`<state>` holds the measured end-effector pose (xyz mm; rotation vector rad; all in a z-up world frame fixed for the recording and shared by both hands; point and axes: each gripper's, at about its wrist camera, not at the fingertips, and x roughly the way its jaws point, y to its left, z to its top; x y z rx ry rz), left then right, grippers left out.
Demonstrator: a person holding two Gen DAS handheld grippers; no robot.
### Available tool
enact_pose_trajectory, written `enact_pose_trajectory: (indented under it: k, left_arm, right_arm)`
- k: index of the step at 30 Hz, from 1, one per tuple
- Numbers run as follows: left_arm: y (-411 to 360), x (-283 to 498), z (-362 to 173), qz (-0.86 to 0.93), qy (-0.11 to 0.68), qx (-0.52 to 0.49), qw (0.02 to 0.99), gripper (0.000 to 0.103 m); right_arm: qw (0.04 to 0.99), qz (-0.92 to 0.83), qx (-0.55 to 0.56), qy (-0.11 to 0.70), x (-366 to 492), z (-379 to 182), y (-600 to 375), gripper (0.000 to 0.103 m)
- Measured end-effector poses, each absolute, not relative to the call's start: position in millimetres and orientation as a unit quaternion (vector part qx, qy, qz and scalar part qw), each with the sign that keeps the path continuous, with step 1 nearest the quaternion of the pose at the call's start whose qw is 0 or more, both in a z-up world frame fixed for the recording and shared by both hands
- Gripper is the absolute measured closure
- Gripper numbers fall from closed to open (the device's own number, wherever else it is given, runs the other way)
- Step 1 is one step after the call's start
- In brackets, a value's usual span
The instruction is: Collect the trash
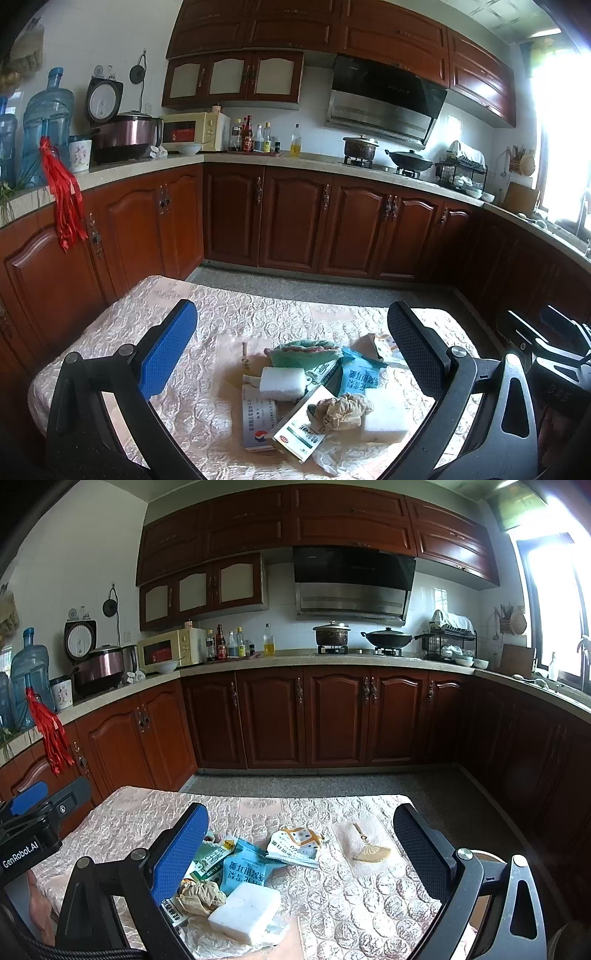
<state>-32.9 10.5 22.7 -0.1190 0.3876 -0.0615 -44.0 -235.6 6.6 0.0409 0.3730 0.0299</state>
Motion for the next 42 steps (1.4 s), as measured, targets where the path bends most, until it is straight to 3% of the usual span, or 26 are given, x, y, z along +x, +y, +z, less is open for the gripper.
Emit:
enact_pose_trajectory:
  k: [26,34,42]
  left_arm:
    - [26,-18,4,-0.022,0.223,-0.07,0.972,0.001]
    - [56,6,-24,-0.043,0.302,-0.085,0.948,0.001]
    - [46,16,-70,-0.102,0.391,-0.062,0.913,0.001]
  right_arm:
    - [0.975,0.018,0.013,0.223,-28,-13,-236,0.004]
    - [0.962,0.04,0.016,0.268,-16,-31,-237,0.002]
    - [0.914,0.118,0.039,0.387,17,-87,-228,0.004]
